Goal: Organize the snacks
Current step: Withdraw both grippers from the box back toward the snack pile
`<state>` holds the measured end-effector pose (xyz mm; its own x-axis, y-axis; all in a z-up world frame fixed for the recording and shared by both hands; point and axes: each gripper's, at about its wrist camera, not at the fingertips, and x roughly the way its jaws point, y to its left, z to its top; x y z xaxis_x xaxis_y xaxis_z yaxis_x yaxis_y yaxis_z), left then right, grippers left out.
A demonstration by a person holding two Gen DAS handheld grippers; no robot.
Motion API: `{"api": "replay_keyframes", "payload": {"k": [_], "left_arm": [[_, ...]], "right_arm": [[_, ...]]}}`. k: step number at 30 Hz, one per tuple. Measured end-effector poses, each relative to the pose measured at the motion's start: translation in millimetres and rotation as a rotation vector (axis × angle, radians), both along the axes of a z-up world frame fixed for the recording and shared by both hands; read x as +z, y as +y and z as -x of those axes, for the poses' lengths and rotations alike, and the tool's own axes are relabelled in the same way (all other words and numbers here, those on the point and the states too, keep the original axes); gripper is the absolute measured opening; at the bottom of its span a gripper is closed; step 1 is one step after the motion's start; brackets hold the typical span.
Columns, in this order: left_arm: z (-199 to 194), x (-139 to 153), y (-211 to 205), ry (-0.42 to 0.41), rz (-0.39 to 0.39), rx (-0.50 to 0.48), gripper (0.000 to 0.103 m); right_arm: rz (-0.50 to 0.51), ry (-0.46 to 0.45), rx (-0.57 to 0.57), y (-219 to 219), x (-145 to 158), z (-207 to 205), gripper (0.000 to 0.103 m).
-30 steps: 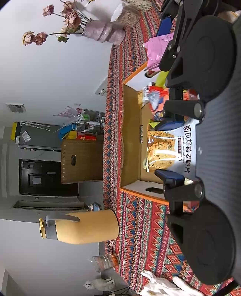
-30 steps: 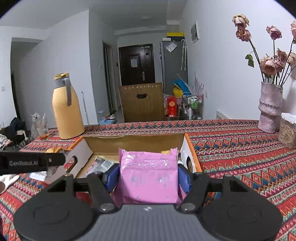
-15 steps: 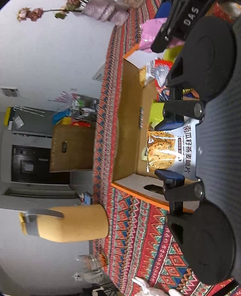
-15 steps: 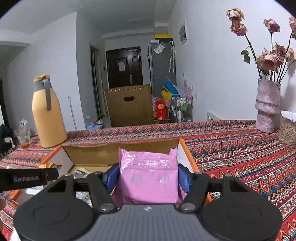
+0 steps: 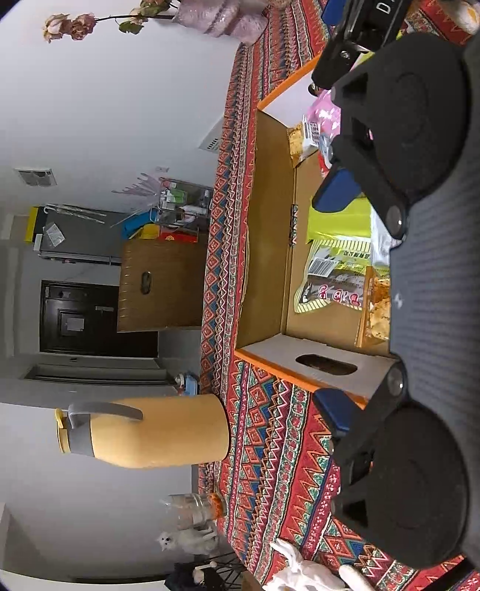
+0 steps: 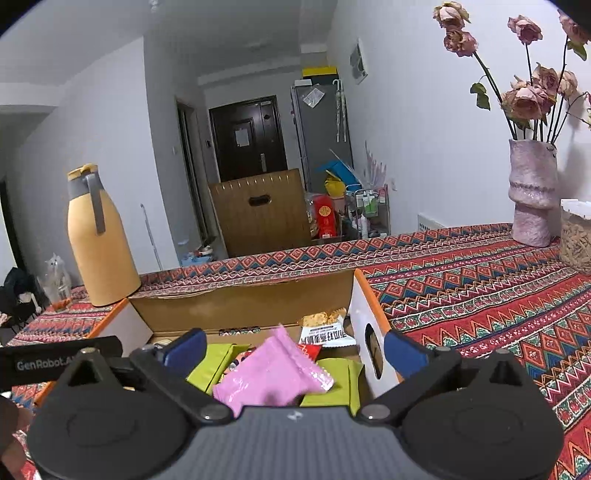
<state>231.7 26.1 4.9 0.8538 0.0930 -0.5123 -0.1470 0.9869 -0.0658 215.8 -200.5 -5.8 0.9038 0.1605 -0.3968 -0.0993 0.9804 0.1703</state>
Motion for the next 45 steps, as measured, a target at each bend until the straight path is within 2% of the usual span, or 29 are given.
{"api": "replay_keyframes", "payload": {"k": [16, 20, 31, 45], "left_arm": [[7, 6, 1, 0.008, 0.019, 0.015, 0.103], [16, 17, -2, -0.015, 0.01, 0.023, 0.103], [45, 29, 5, -0.005, 0.012, 0.029, 0.103], [98, 5, 26, 0.029, 0.0, 0.015, 0.103]], "right_arm": [[-0.001, -0.002, -0.034, -4, 3, 10, 0.103], [0.007, -0.021, -0.042, -4, 9, 15, 0.103], [0.003, -0.025, -0.068, -13, 25, 43, 0.103], [0.051, 0.065, -0.083, -17, 4, 102, 0.103]]}}
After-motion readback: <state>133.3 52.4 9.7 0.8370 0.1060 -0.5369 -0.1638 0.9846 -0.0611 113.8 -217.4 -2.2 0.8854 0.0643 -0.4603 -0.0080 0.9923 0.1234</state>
